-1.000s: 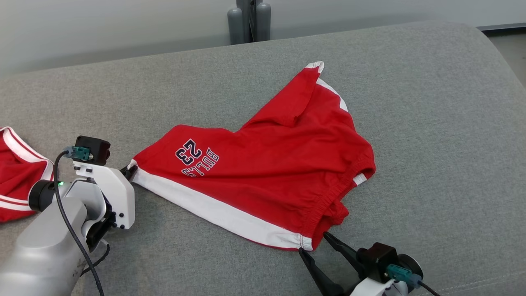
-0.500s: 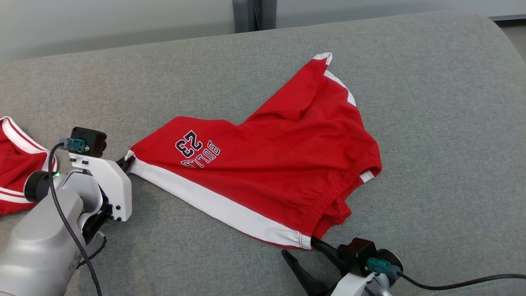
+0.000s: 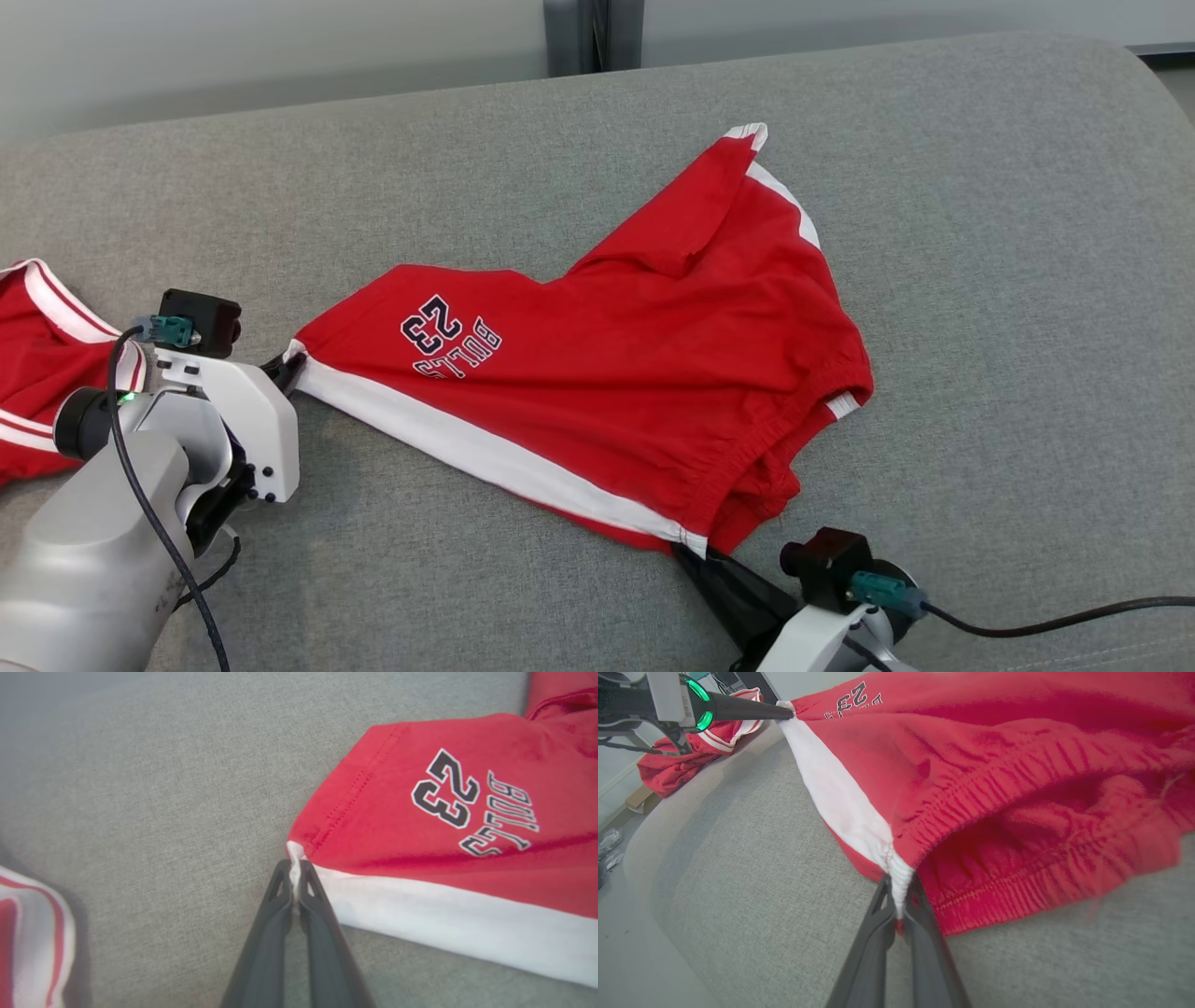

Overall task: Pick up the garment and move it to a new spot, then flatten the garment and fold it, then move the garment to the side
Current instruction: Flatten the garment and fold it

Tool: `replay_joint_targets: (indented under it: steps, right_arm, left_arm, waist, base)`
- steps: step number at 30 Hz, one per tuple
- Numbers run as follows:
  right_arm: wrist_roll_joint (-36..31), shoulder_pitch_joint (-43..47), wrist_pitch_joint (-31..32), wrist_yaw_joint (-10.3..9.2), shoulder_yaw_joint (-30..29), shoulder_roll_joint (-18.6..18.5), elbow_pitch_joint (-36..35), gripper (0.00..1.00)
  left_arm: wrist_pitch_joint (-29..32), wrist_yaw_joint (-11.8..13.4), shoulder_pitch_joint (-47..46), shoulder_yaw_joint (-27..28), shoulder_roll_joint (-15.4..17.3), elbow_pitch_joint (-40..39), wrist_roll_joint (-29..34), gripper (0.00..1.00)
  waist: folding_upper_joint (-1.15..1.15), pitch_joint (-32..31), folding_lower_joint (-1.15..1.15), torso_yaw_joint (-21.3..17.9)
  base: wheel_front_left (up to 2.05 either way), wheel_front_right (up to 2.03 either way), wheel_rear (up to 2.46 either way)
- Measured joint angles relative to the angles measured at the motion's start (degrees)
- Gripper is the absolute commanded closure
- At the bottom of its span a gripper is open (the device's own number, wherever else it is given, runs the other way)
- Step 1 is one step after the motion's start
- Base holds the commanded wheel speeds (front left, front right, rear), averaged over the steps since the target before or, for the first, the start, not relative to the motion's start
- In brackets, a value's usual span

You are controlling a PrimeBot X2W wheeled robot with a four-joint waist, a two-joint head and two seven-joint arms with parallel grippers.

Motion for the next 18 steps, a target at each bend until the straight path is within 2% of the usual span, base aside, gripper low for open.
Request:
replay_joint_targets:
  steps: [9, 18]
  right_arm:
    - [6.4, 1.3, -0.5, 0.0, -2.1, -5.0, -8.1, 1.0]
    - [9.1, 0.3, 0.9, 0.0, -9.8, -10.3, -14.9, 1.0]
  left_arm:
    - [-3.5, 0.0, 3.1, 0.9, -0.7, -3.0, -4.1, 1.0]
    - [-5.1, 0.0, 5.3, 4.5, -2.8, -9.4, -11.0, 1.0]
  waist:
    - [0.0, -2.8, 0.0, 0.3]
    - [0.0, -7.1, 0.0, 1.3]
  base:
    - [0.0, 0.0, 0.0]
    - [0.0, 0.0, 0.0]
